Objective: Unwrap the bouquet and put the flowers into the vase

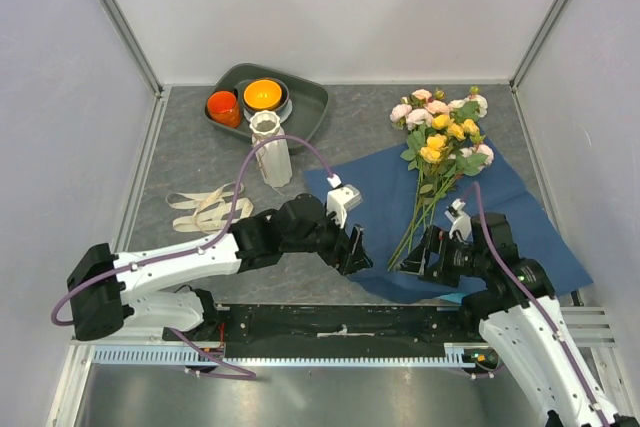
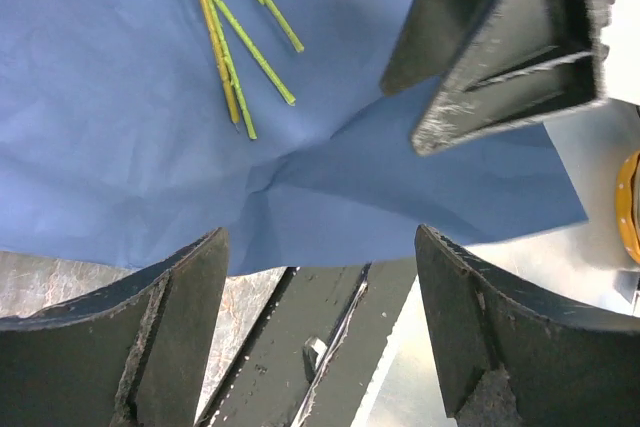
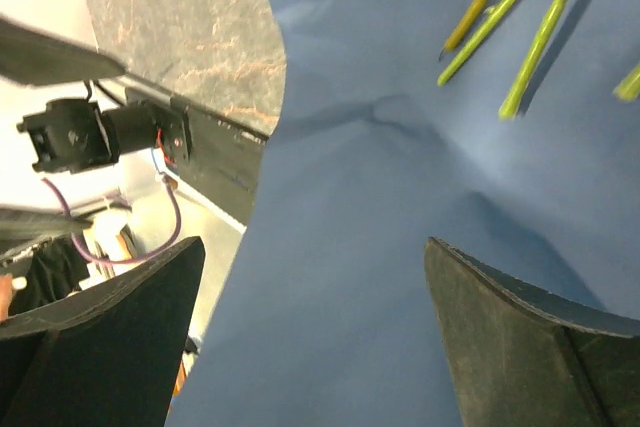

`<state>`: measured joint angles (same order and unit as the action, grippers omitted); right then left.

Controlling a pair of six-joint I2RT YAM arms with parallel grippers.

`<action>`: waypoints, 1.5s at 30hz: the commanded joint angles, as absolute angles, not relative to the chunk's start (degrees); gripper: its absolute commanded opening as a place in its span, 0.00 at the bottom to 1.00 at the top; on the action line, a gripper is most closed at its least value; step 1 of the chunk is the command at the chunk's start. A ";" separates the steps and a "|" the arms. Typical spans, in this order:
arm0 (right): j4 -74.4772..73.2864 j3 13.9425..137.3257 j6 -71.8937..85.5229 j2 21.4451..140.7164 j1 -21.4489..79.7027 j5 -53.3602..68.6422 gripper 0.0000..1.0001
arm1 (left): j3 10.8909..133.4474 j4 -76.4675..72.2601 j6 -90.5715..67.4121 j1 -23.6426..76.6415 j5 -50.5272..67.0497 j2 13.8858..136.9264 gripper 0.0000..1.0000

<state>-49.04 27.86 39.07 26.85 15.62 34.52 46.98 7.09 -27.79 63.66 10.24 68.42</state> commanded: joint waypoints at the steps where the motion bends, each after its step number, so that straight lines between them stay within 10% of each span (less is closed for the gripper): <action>1: -60.28 34.18 35.69 24.70 15.82 37.53 0.98 | 49.04 3.08 -26.80 63.37 12.38 70.83 0.82; 7: -68.55 32.62 34.63 21.54 15.82 36.74 0.97 | 49.39 0.44 -28.30 63.46 15.81 74.70 0.81; 17: -61.53 27.69 38.68 25.38 15.73 37.00 0.60 | 49.22 1.23 -28.48 63.46 16.17 72.69 0.80; 28: -43.17 44.38 36.65 45.08 15.82 2.22 0.69 | 47.47 6.76 -28.03 63.46 10.82 63.03 0.81; 38: -21.91 41.75 36.92 65.27 15.82 -5.54 0.38 | 44.92 14.06 -27.60 63.37 5.28 50.98 0.82; 45: -14.95 40.08 38.32 72.24 15.82 -2.81 0.36 | 43.86 14.59 -27.77 63.37 4.92 49.48 0.82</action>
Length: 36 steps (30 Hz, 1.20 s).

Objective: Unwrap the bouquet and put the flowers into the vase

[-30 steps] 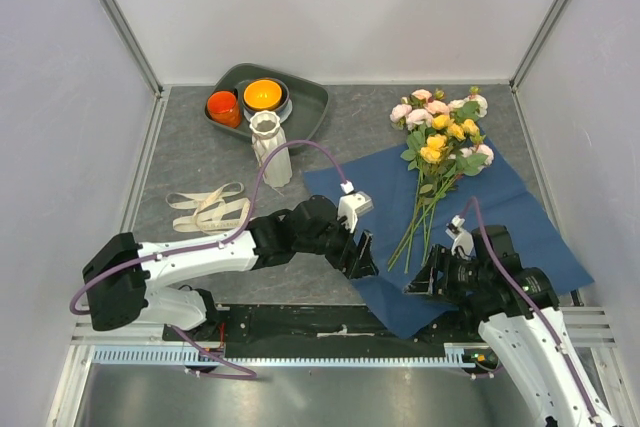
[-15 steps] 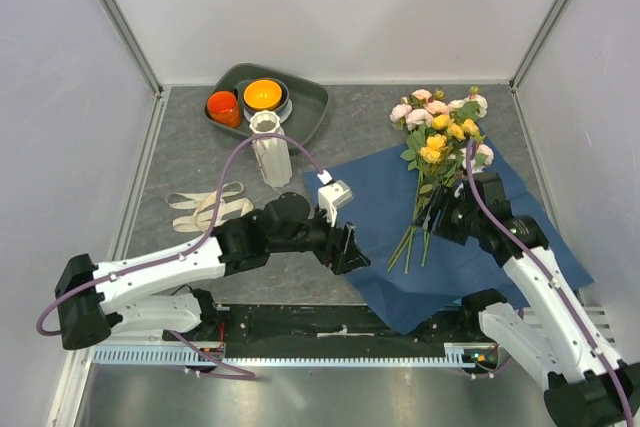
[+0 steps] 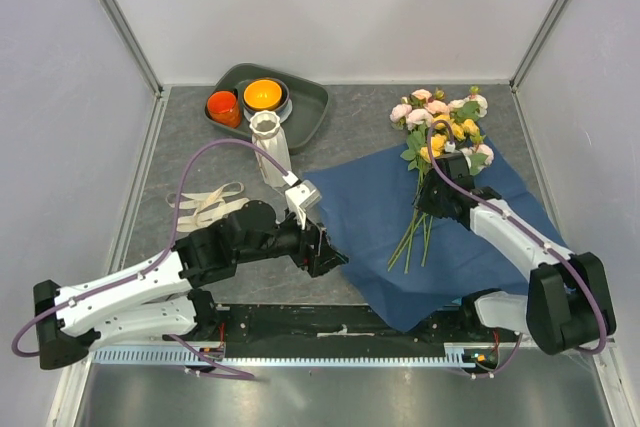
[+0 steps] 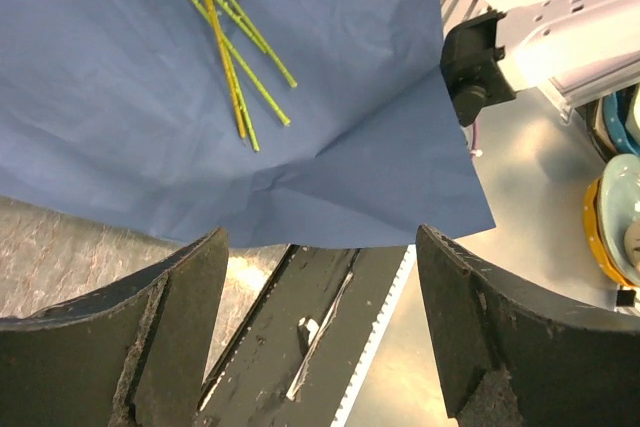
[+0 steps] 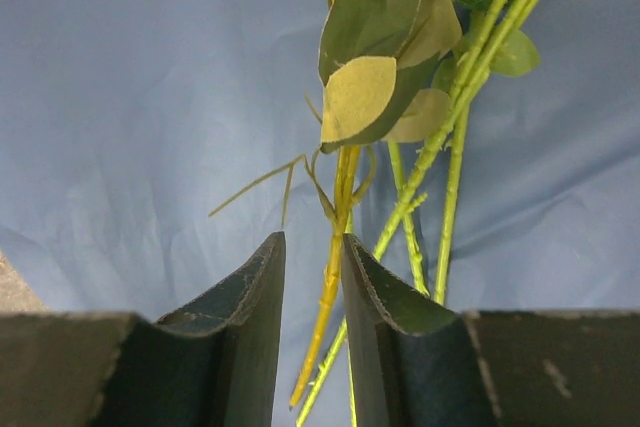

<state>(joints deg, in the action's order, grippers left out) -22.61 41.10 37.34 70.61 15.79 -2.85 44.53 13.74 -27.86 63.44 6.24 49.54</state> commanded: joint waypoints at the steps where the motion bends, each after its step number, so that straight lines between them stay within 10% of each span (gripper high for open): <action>1: -14.77 39.99 38.49 73.20 15.82 -2.81 0.36 | 43.86 14.59 -27.60 63.37 4.83 49.92 0.82; 14: -11.61 35.25 38.85 75.15 15.82 -3.16 0.35 | 45.26 14.15 -27.07 63.46 5.62 52.64 0.82; 21: -12.92 36.82 38.50 73.13 15.82 -4.65 0.12 | 45.79 13.89 -27.07 63.37 5.98 53.44 0.82; 36: -21.62 39.64 38.94 51.52 15.12 -13.27 0.00 | 47.19 14.76 -27.51 63.37 4.84 53.53 0.83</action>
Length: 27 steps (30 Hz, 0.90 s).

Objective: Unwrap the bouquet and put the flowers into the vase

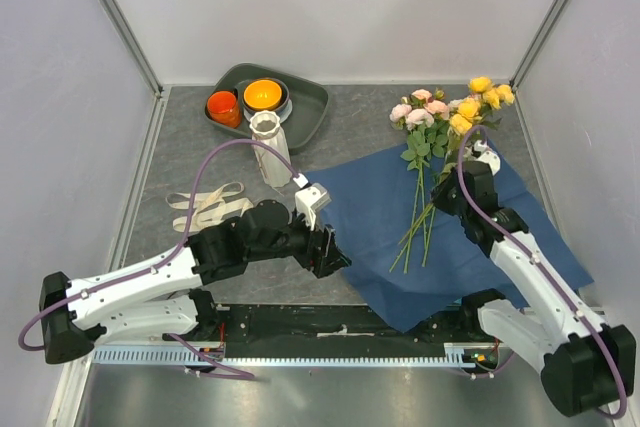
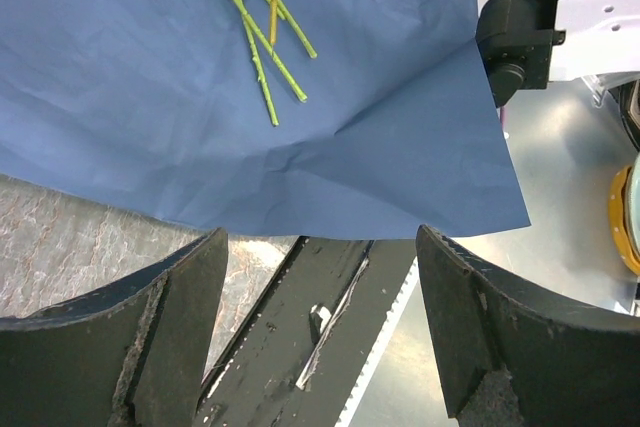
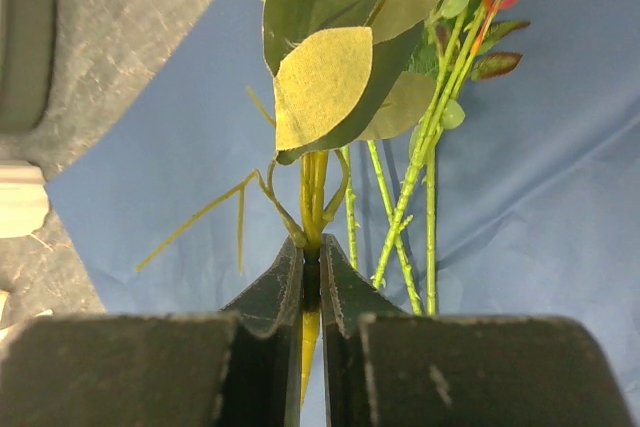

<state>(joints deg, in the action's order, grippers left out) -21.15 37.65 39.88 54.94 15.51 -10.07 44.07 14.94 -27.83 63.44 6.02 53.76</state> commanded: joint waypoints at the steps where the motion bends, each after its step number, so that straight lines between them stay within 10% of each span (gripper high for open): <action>1: -21.10 39.73 37.89 50.89 15.03 -12.84 0.00 | 47.55 14.94 -27.68 63.37 4.40 53.26 0.83; 13: -3.80 38.84 25.74 42.19 16.95 32.75 0.00 | 48.17 0.01 -41.73 43.78 35.66 55.72 0.91; 27: 5.81 37.00 33.14 39.55 30.67 35.60 0.00 | 50.36 -19.59 -52.03 42.80 39.11 65.21 0.86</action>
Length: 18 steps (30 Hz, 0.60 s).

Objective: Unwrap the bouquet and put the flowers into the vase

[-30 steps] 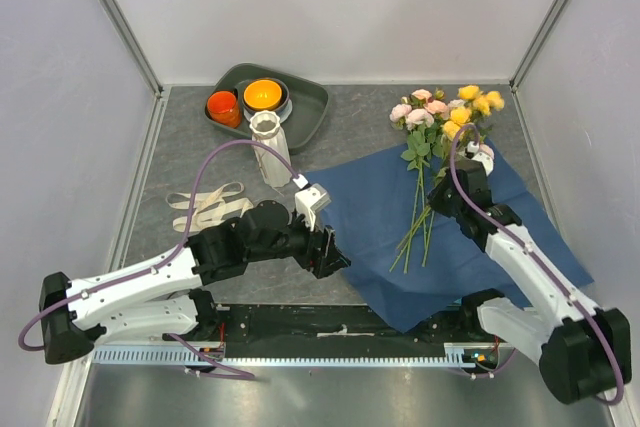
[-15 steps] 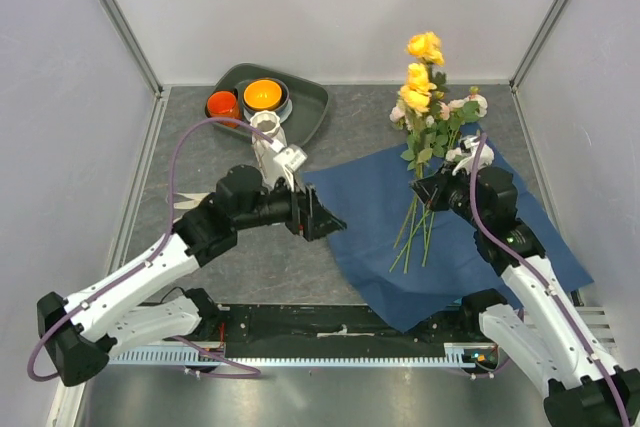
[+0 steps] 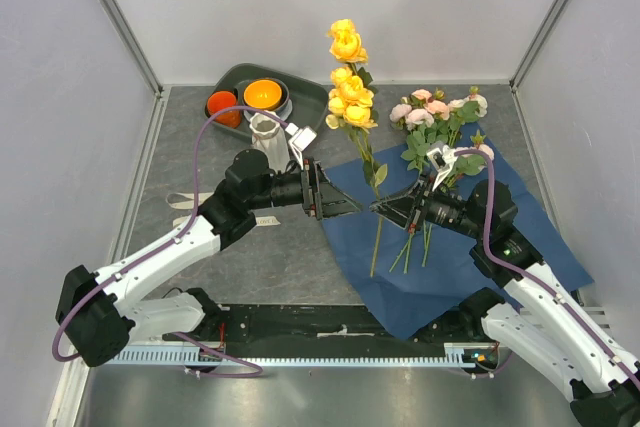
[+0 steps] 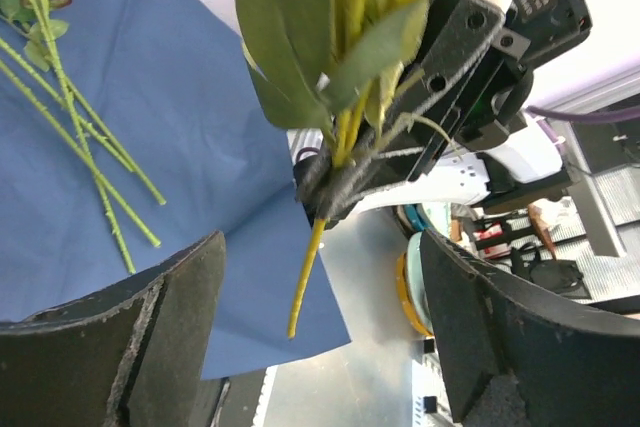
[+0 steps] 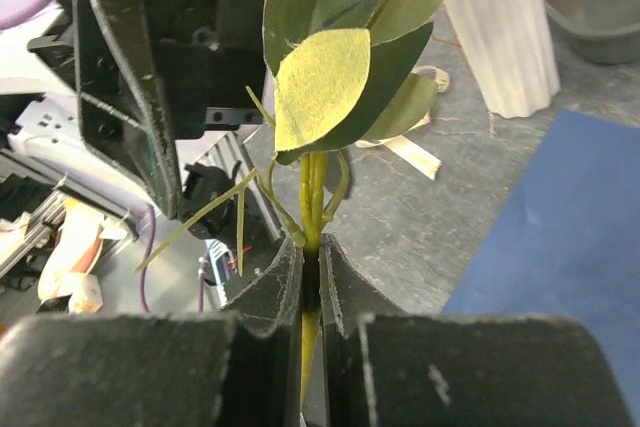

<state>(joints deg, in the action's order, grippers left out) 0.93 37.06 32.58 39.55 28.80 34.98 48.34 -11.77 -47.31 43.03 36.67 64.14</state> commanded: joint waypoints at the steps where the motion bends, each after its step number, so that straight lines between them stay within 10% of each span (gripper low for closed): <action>1: 5.54 37.09 32.70 39.99 31.72 35.42 0.00 | 50.97 -20.03 -52.29 42.80 38.94 65.56 0.87; 18: 1.76 36.83 26.63 40.78 40.95 26.02 0.00 | 50.80 -21.80 -52.64 42.71 25.41 65.48 0.56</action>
